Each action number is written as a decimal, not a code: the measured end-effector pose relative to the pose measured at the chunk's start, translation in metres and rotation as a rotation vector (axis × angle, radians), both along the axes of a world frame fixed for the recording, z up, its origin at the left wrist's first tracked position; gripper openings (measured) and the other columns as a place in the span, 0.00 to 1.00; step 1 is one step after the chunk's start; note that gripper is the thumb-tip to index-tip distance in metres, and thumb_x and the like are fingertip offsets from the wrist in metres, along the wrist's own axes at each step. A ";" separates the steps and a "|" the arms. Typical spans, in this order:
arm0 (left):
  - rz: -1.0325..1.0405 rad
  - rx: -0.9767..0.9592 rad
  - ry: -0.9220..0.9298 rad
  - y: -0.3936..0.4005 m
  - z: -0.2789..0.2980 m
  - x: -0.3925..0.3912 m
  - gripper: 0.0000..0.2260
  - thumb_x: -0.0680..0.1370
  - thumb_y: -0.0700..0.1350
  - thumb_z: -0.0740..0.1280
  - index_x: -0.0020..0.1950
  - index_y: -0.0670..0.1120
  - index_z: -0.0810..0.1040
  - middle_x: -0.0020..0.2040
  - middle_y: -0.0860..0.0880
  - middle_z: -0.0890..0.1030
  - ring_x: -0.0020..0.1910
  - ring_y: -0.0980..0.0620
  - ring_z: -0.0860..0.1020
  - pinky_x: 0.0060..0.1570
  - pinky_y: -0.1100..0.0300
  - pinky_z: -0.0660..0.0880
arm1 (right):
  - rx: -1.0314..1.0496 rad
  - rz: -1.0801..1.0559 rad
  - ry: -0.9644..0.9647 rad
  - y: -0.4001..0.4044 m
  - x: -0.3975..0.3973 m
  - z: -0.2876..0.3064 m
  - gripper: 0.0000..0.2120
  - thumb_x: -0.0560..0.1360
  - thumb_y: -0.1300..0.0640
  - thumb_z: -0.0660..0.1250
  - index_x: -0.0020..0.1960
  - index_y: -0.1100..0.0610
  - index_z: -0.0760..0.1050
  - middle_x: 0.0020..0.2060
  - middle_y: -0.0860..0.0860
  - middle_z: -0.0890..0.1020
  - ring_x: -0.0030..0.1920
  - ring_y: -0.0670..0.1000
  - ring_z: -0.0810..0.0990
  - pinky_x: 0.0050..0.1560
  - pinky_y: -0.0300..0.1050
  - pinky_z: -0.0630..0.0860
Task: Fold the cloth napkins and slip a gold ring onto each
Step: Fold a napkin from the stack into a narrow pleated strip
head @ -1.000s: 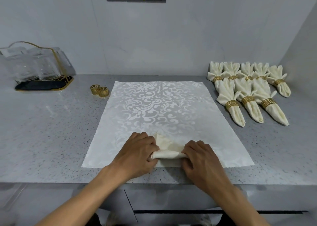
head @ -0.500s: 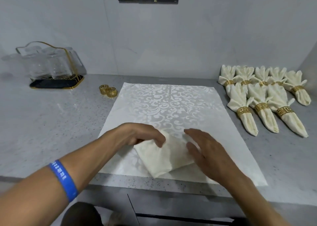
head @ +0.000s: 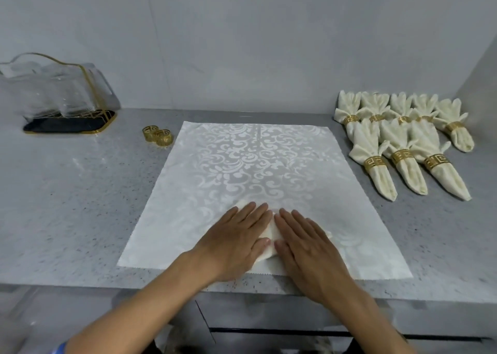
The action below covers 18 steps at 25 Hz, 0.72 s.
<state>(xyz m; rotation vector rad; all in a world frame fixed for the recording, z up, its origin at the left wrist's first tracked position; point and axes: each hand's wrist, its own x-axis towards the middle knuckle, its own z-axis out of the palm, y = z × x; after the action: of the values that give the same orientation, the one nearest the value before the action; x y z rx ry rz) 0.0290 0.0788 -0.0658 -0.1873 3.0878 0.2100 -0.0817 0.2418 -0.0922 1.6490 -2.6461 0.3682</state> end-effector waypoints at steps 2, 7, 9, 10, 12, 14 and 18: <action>0.048 0.040 0.021 -0.008 -0.022 0.002 0.28 0.82 0.61 0.43 0.81 0.54 0.43 0.80 0.56 0.40 0.77 0.58 0.35 0.77 0.55 0.41 | 0.039 -0.080 0.000 0.017 -0.013 0.000 0.34 0.78 0.38 0.30 0.81 0.50 0.44 0.78 0.45 0.44 0.79 0.45 0.41 0.76 0.41 0.36; 0.015 0.032 0.119 -0.013 -0.029 0.001 0.28 0.83 0.60 0.47 0.81 0.55 0.43 0.80 0.57 0.40 0.78 0.58 0.36 0.76 0.58 0.39 | -0.064 0.023 0.056 0.001 0.018 0.016 0.26 0.85 0.46 0.42 0.80 0.55 0.50 0.79 0.50 0.49 0.79 0.48 0.44 0.76 0.44 0.41; 0.015 0.033 0.126 -0.013 -0.031 0.001 0.28 0.83 0.55 0.49 0.80 0.54 0.42 0.80 0.57 0.41 0.78 0.58 0.38 0.77 0.56 0.41 | -0.065 0.065 -0.079 -0.012 0.032 0.011 0.27 0.85 0.45 0.41 0.80 0.52 0.43 0.78 0.46 0.42 0.77 0.42 0.38 0.75 0.39 0.34; 0.025 0.036 0.120 -0.013 -0.031 0.002 0.28 0.83 0.57 0.48 0.80 0.53 0.41 0.80 0.56 0.41 0.78 0.58 0.38 0.77 0.56 0.42 | -0.064 0.052 -0.073 -0.010 0.030 0.006 0.26 0.85 0.44 0.41 0.80 0.52 0.43 0.78 0.45 0.42 0.77 0.41 0.38 0.75 0.38 0.34; 0.053 0.045 0.121 -0.012 -0.028 0.003 0.31 0.80 0.63 0.43 0.80 0.52 0.41 0.80 0.57 0.40 0.78 0.58 0.38 0.77 0.59 0.39 | -0.106 -0.039 0.034 0.006 0.018 -0.003 0.25 0.85 0.46 0.44 0.80 0.53 0.53 0.79 0.48 0.53 0.78 0.45 0.49 0.76 0.39 0.42; 0.050 0.041 0.119 -0.011 -0.027 0.002 0.34 0.78 0.65 0.38 0.81 0.51 0.41 0.80 0.57 0.40 0.78 0.58 0.37 0.75 0.60 0.37 | -0.136 -0.094 0.069 0.018 0.005 -0.001 0.23 0.83 0.49 0.50 0.75 0.55 0.68 0.74 0.50 0.67 0.75 0.49 0.64 0.75 0.43 0.58; 0.061 0.052 0.109 -0.010 -0.027 0.003 0.33 0.78 0.65 0.39 0.81 0.52 0.42 0.80 0.57 0.40 0.77 0.59 0.36 0.76 0.59 0.38 | -0.180 0.099 0.090 0.012 -0.008 0.013 0.14 0.77 0.57 0.60 0.57 0.57 0.80 0.60 0.51 0.78 0.58 0.54 0.77 0.55 0.46 0.78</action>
<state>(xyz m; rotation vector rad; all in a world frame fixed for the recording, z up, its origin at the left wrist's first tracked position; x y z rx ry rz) 0.0316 0.0687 -0.0925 -0.2782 3.1825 0.3124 -0.0900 0.2541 -0.0787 1.7005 -2.3958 0.5050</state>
